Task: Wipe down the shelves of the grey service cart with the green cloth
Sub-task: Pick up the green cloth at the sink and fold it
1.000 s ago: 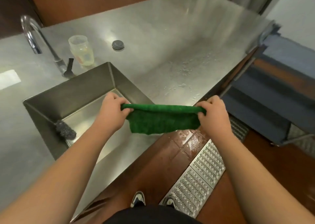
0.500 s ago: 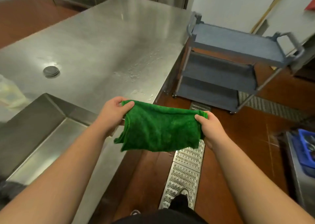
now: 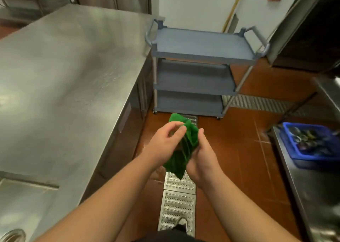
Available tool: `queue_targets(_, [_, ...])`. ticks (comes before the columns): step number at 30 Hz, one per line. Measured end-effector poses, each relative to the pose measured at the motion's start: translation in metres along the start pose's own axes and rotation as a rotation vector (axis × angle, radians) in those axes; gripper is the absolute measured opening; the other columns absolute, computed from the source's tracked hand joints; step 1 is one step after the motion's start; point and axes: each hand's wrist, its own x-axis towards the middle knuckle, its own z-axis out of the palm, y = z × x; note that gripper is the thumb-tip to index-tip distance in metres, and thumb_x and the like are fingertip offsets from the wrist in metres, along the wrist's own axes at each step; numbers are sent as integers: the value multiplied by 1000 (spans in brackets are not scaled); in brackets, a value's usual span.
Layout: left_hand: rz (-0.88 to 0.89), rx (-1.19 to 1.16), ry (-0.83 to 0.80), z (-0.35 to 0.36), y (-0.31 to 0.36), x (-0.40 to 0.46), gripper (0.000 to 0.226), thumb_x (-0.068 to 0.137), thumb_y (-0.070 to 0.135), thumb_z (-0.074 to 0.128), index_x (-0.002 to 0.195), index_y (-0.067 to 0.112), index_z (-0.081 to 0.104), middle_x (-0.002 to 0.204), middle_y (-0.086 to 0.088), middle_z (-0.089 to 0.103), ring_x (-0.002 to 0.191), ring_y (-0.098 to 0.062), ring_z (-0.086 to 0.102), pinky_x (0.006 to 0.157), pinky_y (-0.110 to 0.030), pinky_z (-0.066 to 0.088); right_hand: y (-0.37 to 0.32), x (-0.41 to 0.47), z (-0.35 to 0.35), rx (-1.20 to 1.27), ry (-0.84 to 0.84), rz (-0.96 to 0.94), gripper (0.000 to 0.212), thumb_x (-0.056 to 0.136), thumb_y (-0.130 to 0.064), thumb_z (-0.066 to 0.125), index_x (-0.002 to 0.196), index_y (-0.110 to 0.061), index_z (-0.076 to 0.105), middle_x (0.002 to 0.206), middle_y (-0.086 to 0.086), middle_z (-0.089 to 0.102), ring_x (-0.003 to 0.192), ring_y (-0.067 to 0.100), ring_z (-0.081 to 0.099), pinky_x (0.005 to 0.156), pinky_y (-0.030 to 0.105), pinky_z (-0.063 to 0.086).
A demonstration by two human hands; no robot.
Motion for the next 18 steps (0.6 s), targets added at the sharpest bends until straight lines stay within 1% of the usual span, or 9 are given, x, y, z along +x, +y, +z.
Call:
queue_targets(2, [-95, -56, -172, 26, 10, 19, 40, 97, 54, 38, 113, 32, 68, 108, 11, 71, 104, -4, 65, 90, -26, 53, -23, 10, -19, -29, -43, -12, 54, 94, -53, 51, 131, -15, 61, 128, 19, 65, 120, 35, 62, 103, 54, 47])
queue_targets(3, [-151, -90, -232, 38, 13, 29, 50, 96, 59, 30, 114, 33, 69, 112, 15, 70, 107, -1, 63, 90, -20, 51, -31, 16, -28, -57, -39, -31, 50, 92, -47, 59, 131, -16, 60, 129, 18, 65, 120, 34, 62, 103, 55, 47])
queue_targets(4, [-196, -176, -265, 48, 15, 39, 59, 94, 63, 25, 117, 29, 69, 119, 12, 68, 112, -3, 61, 93, -21, 49, -39, 22, -37, -68, -19, -59, 45, 91, -37, 65, 132, -19, 58, 129, 16, 65, 119, 34, 63, 102, 56, 48])
queue_targets(5, [-240, -312, -277, 57, 17, 51, 66, 95, 62, 22, 121, 21, 67, 126, 4, 66, 118, -11, 59, 97, -27, 47, -47, 29, -46, -47, 14, -94, 42, 92, -27, 67, 132, -20, 56, 129, 16, 65, 117, 35, 64, 99, 56, 50])
queue_targets(7, [-338, -592, -248, 69, 21, 72, 71, 98, 58, 20, 127, 7, 60, 127, -14, 64, 119, -28, 60, 98, -42, 48, -65, 40, -57, 75, 59, -117, 35, 95, -11, 60, 130, -13, 58, 122, 21, 68, 108, 39, 68, 85, 55, 56])
queue_targets(9, [-399, -735, -198, 73, 24, 91, 65, 100, 55, 24, 127, 6, 56, 123, -20, 65, 113, -38, 62, 93, -50, 50, -85, 49, -67, 179, 106, -64, 29, 96, -6, 54, 125, -4, 62, 112, 25, 70, 96, 40, 71, 72, 52, 60])
queue_targets(11, [-405, -729, -156, 72, 20, 106, 53, 100, 46, 33, 127, 6, 54, 122, -20, 65, 110, -38, 64, 88, -48, 54, -104, 59, -75, 229, 141, -10, 31, 98, -10, 53, 126, -1, 61, 113, 26, 70, 95, 40, 71, 69, 52, 60])
queue_targets(14, [-347, -639, -81, 63, 20, 131, 43, 93, 32, 50, 127, 6, 53, 123, -19, 65, 109, -35, 65, 84, -44, 56, -131, 79, -82, 266, 182, -21, 36, 100, -20, 53, 130, -3, 58, 118, 25, 69, 104, 41, 69, 76, 53, 58])
queue_targets(18, [-240, -488, 24, 43, 31, 173, 28, 100, 12, 41, 125, 7, 54, 116, -15, 69, 105, -32, 68, 85, -44, 55, -165, 110, -82, 307, 252, -74, 40, 99, -28, 56, 132, -6, 57, 121, 22, 68, 110, 39, 65, 82, 53, 54])
